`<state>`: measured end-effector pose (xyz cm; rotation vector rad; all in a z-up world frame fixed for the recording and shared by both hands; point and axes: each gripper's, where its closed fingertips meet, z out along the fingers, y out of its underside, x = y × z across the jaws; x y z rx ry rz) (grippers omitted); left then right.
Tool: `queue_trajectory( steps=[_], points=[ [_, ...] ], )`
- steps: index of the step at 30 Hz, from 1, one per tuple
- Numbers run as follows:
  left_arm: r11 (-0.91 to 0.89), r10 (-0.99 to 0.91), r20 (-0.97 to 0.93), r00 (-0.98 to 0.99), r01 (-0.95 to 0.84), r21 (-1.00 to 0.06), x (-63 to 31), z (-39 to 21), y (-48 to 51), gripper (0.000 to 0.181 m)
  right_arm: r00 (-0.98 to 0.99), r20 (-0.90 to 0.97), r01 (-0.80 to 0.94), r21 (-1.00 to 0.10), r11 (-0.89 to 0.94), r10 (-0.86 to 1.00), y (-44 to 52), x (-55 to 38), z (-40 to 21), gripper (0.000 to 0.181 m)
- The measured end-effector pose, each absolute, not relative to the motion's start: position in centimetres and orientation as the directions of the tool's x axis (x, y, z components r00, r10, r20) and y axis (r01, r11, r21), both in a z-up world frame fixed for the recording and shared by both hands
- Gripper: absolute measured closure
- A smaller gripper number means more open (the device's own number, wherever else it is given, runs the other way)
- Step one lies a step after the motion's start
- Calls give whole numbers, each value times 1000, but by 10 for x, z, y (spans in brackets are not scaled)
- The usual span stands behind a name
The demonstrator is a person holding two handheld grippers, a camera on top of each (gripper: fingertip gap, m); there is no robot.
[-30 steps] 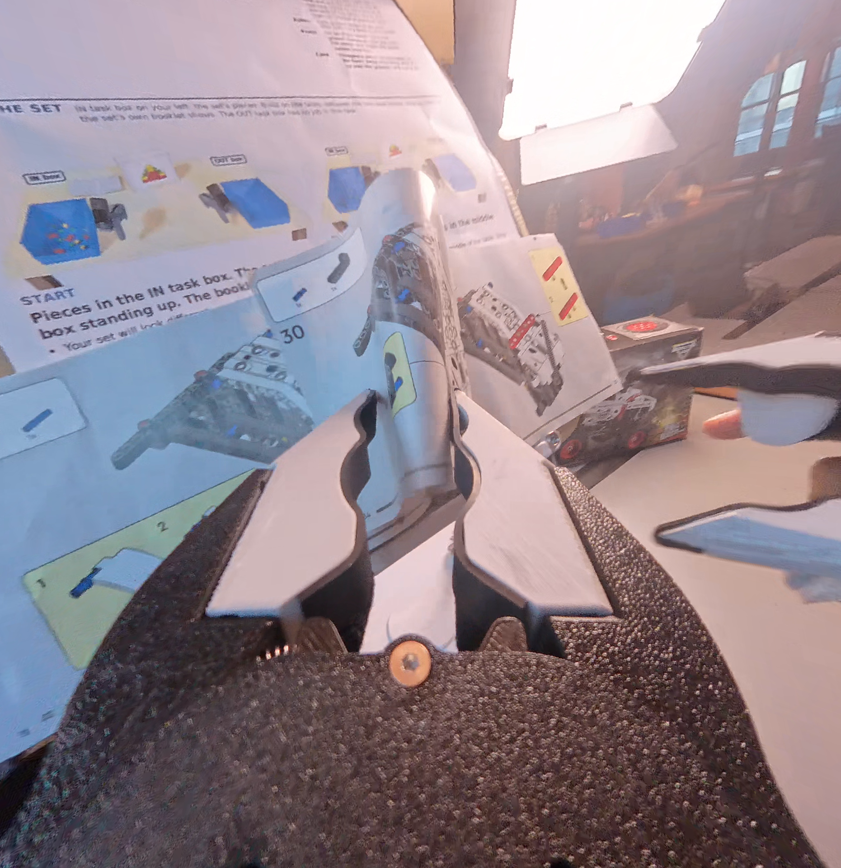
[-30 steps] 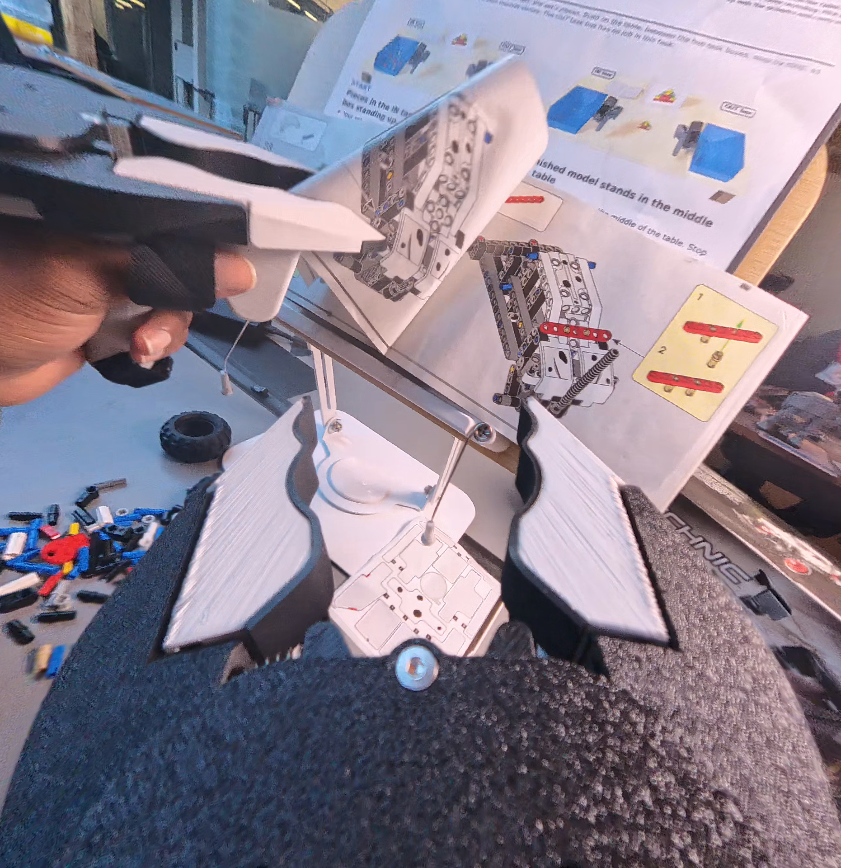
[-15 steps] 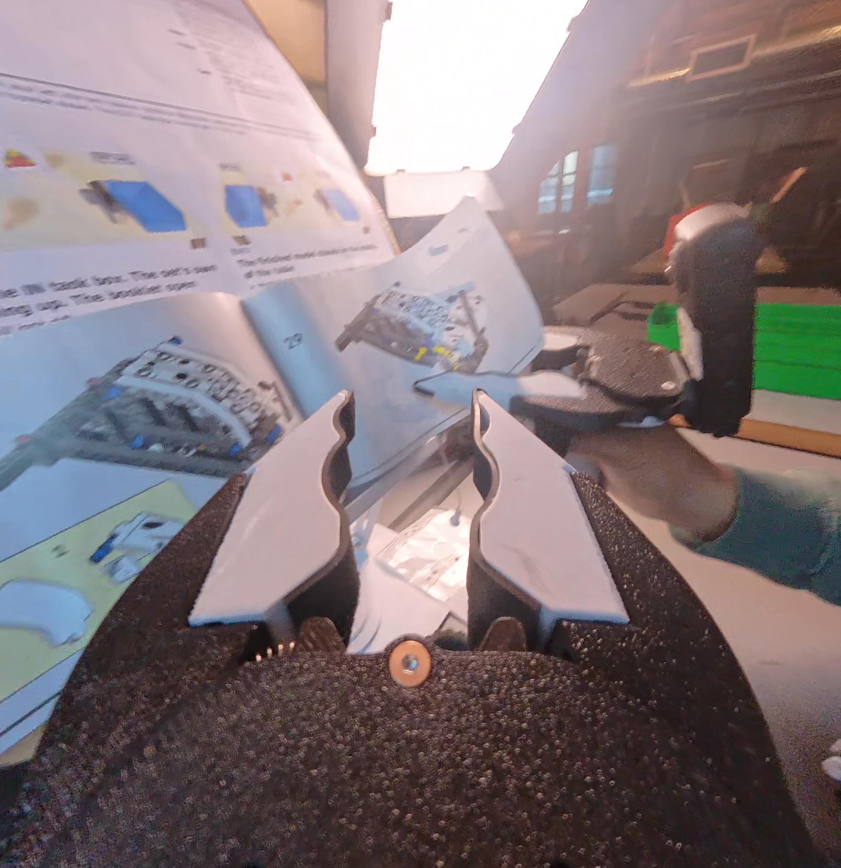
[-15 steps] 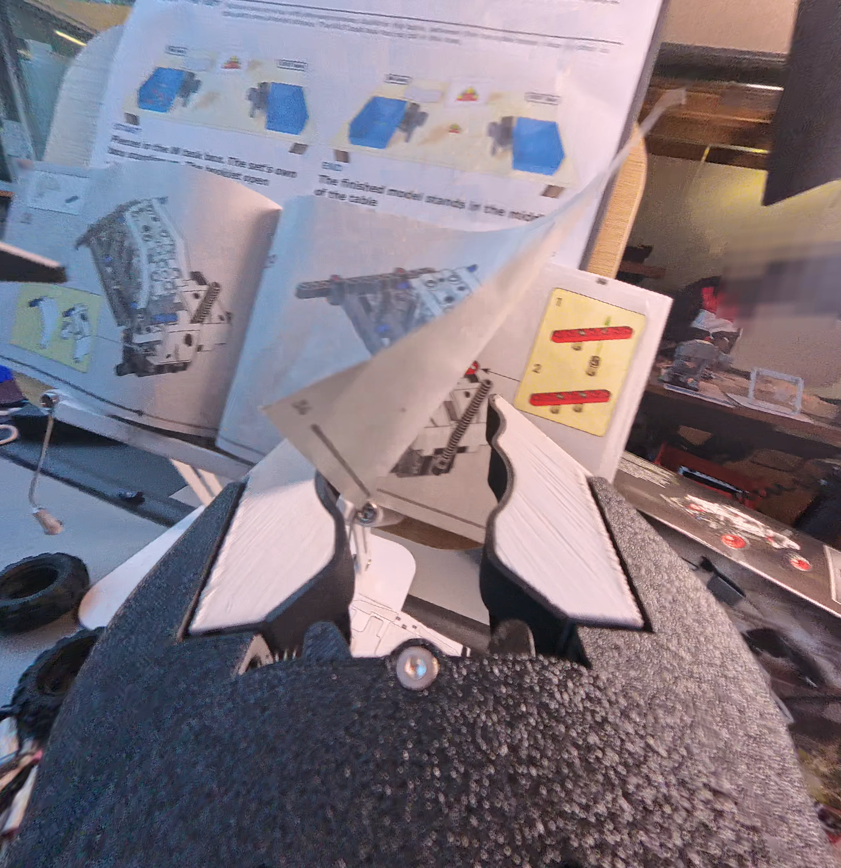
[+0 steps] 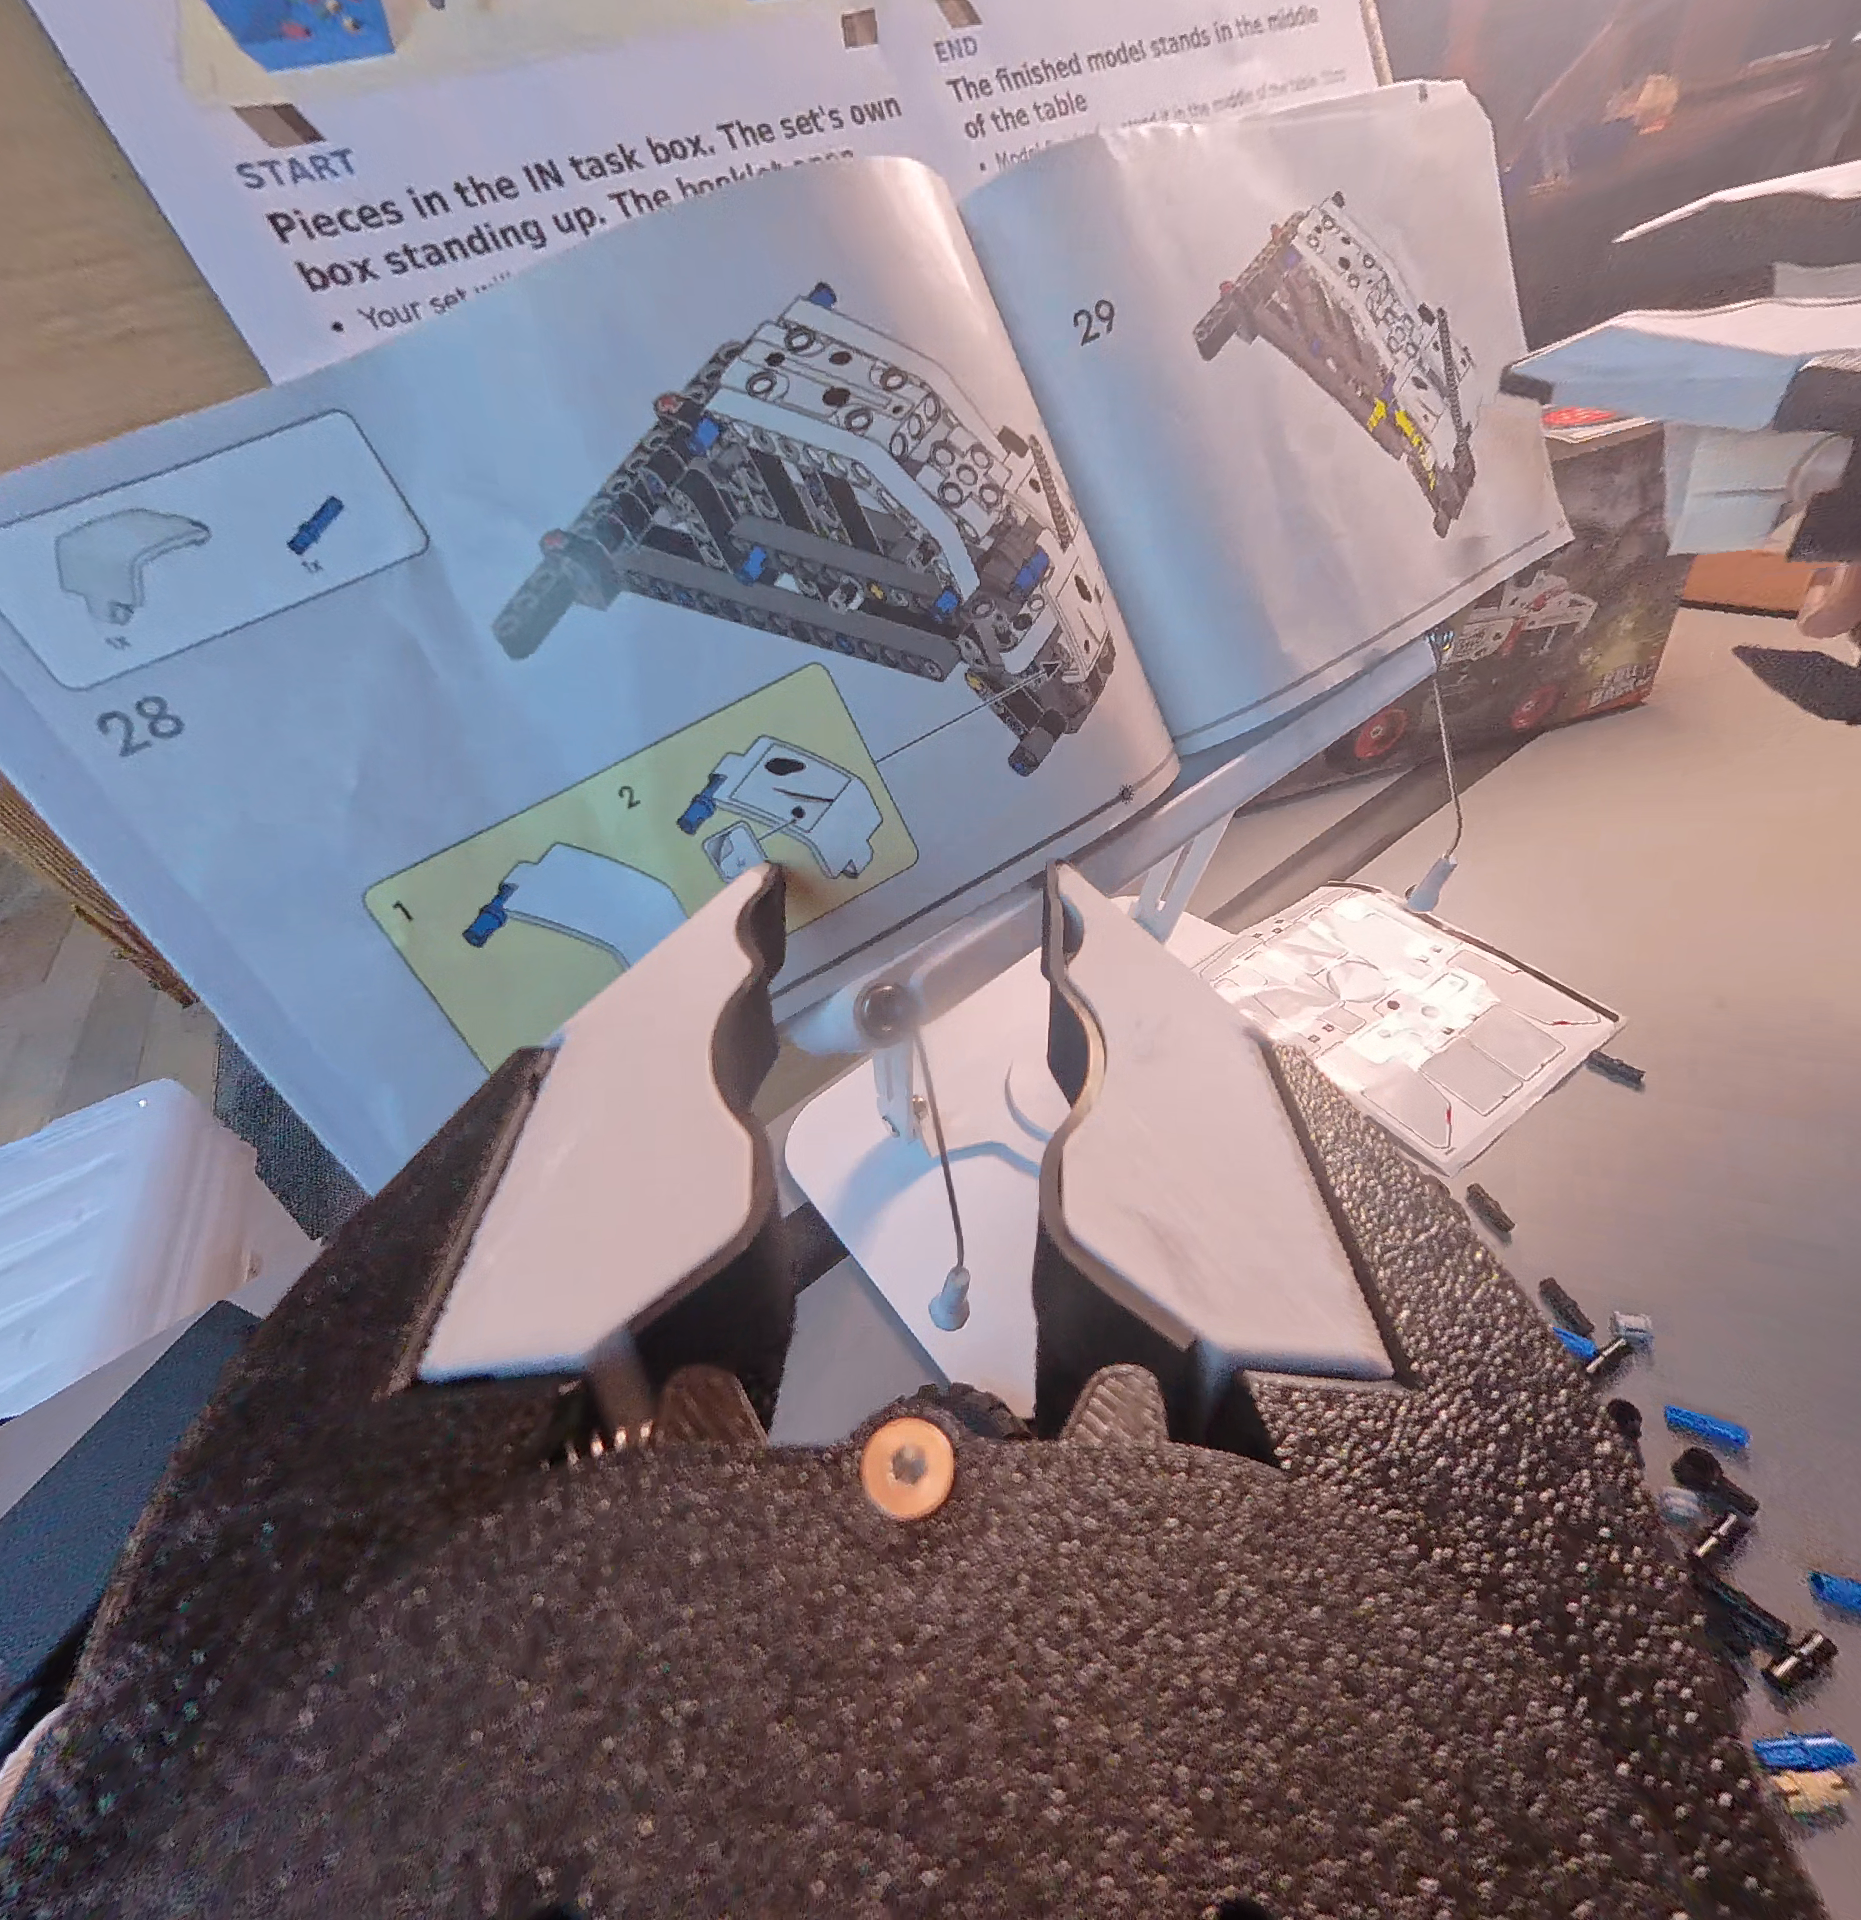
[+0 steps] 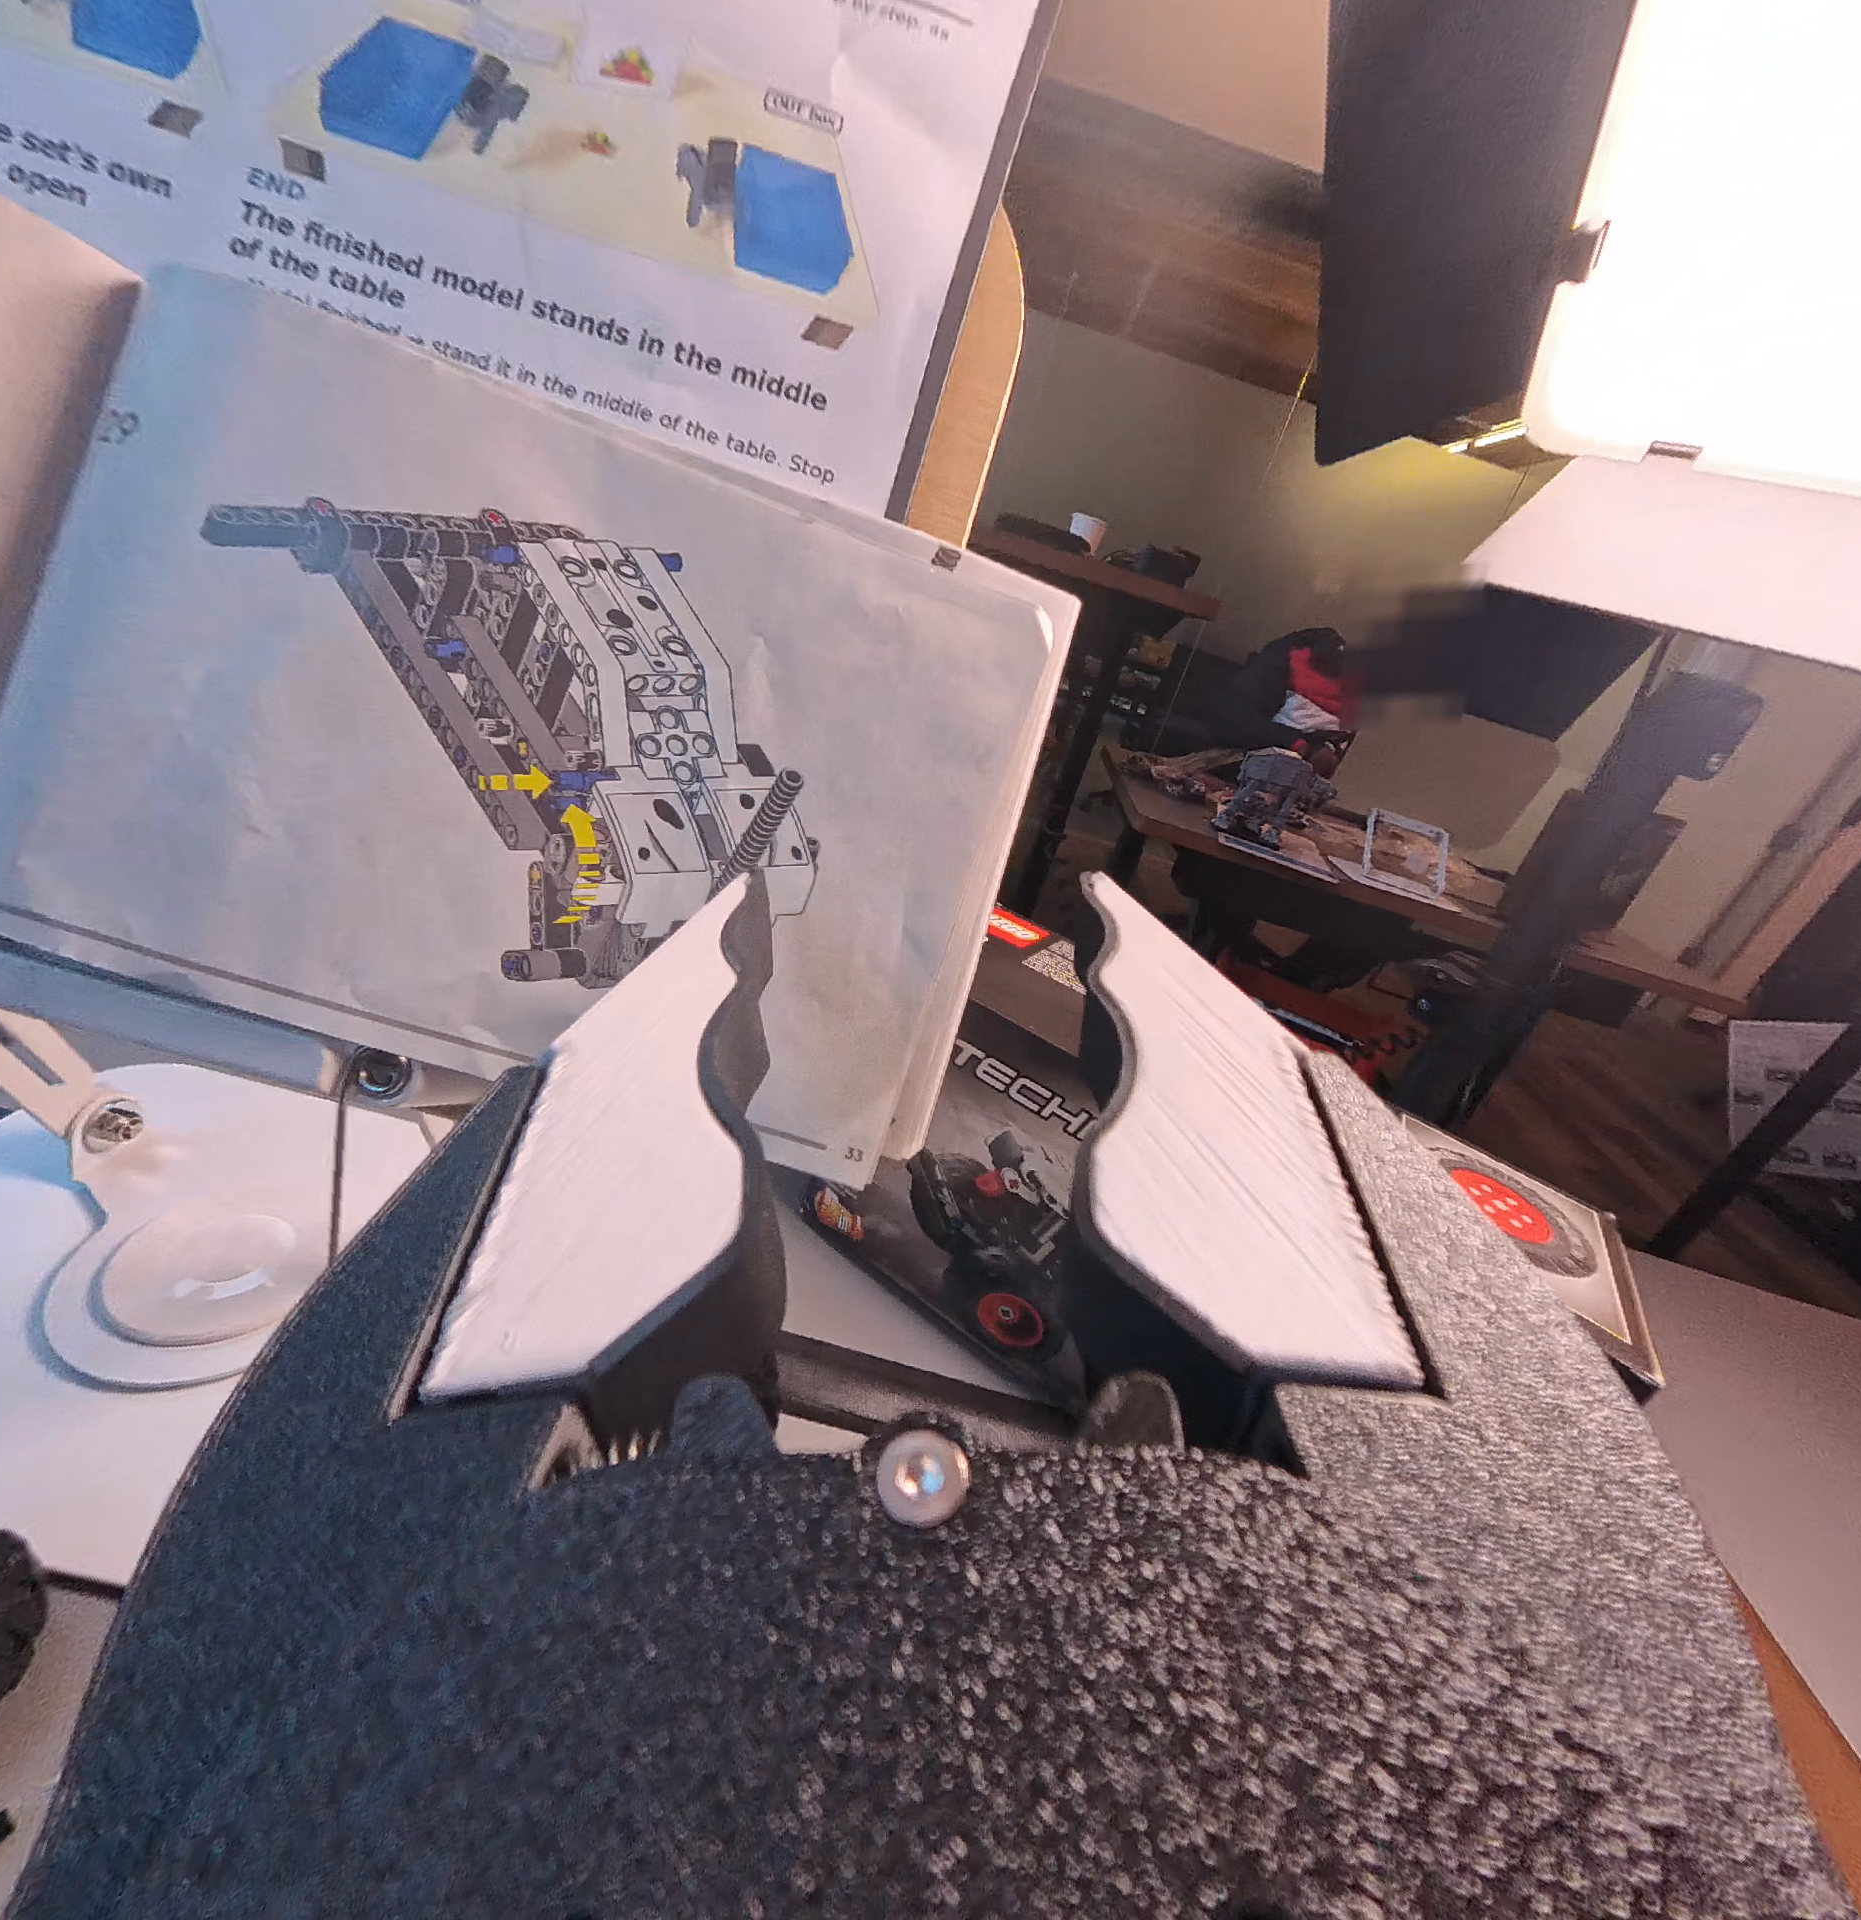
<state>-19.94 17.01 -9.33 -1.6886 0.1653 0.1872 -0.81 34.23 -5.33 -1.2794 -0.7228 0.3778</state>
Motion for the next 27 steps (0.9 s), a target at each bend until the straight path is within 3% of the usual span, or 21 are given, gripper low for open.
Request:
queue_trajectory(
  steps=[2,6,7,11,16,27],
  points=[
    [-134,6,-220,975,-217,-967,-203,-96,169,132,704,278,98,-950,298,653,326,-8,-47,131],
    [-139,15,-222,975,-218,-966,-207,-98,169,132,498,356,86,-928,364,791,273,-41,-60,178],
    [-142,20,-223,975,-218,-966,-208,-98,169,133,478,365,108,-927,359,799,269,-48,-68,181],
    [-150,34,-228,973,-221,-964,-212,-100,168,135,520,369,225,-929,293,771,296,-55,-96,174],
    [-162,40,-242,970,-232,-959,-218,-104,164,135,556,387,222,-922,317,736,310,-48,-93,173],
    [-169,58,-245,968,-233,-958,-217,-106,163,130,557,349,251,-936,248,754,314,-35,-100,153]
  ],
)
